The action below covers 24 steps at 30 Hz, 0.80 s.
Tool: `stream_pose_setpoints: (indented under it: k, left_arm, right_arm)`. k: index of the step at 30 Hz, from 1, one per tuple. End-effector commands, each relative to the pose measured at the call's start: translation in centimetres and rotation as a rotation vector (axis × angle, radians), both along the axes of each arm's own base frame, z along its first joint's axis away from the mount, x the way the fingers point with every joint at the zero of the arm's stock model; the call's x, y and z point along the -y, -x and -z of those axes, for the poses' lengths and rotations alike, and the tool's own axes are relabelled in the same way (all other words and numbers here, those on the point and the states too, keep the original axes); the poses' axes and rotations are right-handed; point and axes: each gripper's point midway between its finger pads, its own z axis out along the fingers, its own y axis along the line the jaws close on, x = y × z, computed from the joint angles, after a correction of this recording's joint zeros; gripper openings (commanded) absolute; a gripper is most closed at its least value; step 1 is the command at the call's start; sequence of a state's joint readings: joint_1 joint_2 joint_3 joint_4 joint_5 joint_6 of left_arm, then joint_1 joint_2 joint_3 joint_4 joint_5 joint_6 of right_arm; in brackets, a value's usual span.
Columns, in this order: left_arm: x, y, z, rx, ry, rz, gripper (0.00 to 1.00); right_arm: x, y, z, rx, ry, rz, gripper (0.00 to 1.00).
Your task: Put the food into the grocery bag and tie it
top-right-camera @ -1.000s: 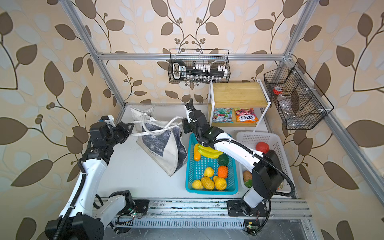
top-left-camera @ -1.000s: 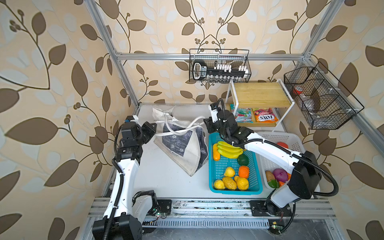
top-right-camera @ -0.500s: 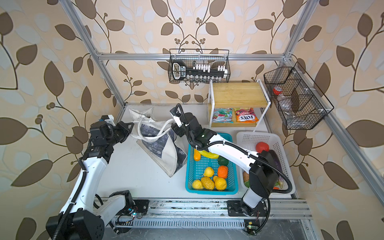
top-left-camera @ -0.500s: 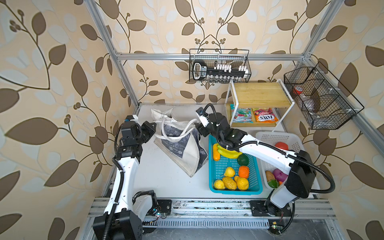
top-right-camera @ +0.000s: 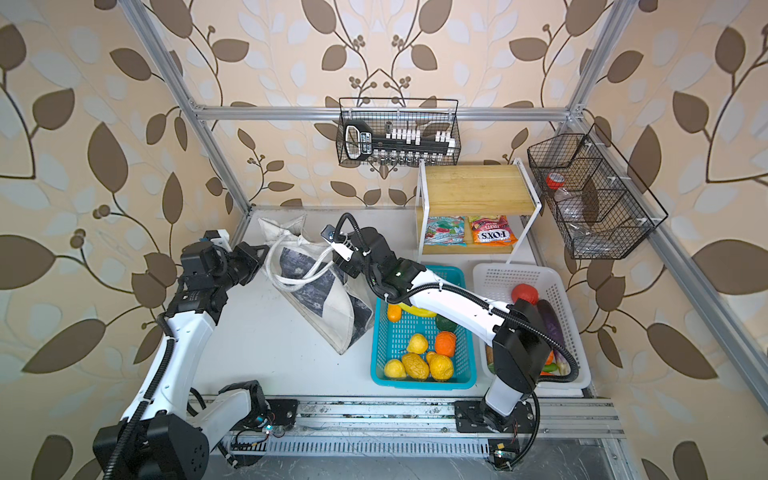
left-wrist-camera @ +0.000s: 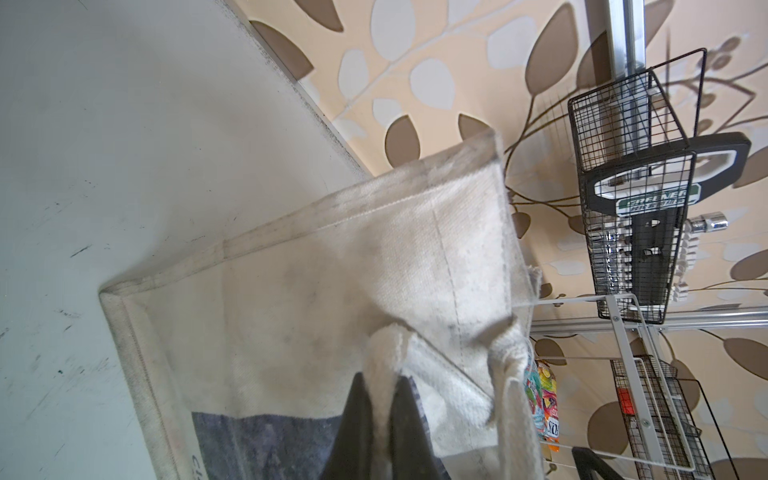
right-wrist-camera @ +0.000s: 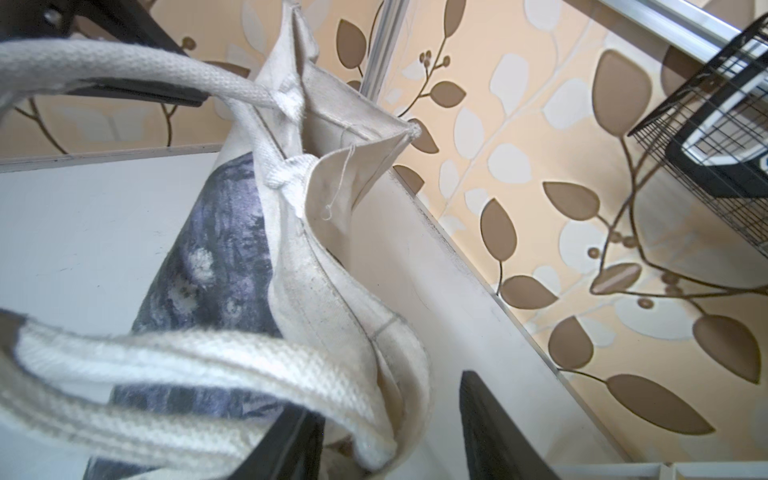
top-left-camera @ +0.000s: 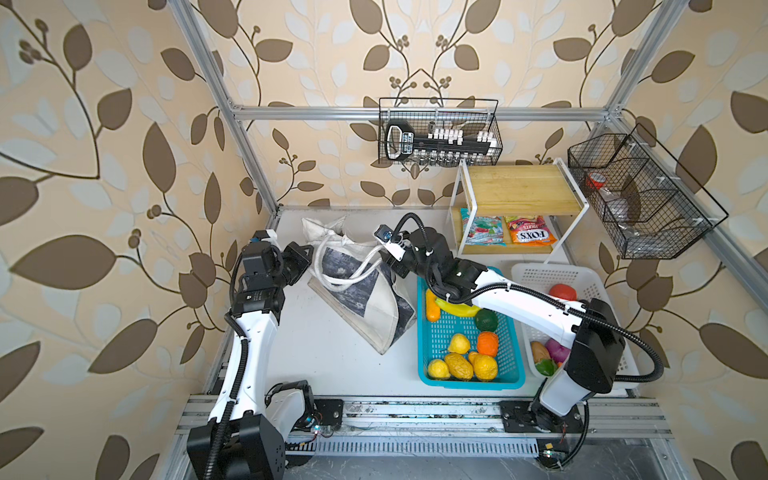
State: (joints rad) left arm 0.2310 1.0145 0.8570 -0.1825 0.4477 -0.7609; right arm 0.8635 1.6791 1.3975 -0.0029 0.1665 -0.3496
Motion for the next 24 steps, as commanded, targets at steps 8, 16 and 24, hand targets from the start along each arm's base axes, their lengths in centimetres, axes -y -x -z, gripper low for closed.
stream_pose_setpoints:
  k: [8, 16, 24]
  left_arm:
    - [0.1, -0.3, -1.3, 0.038, -0.002, 0.024, 0.0]
    - [-0.1, -0.1, -1.5, 0.03, -0.006, 0.013, 0.0]
    - [-1.9, 0.4, -1.0, 0.004, -0.008, -0.116, 0.0]
  right_arm:
    - [-5.2, 1.1, 1.7, 0.104, 0.256, -0.115, 0.57]
    - [-4.9, 0.3, 0.9, 0.118, 0.231, -0.075, 0.0]
    - [3.7, -3.5, -3.5, -0.018, -0.107, 0.312, 0.0]
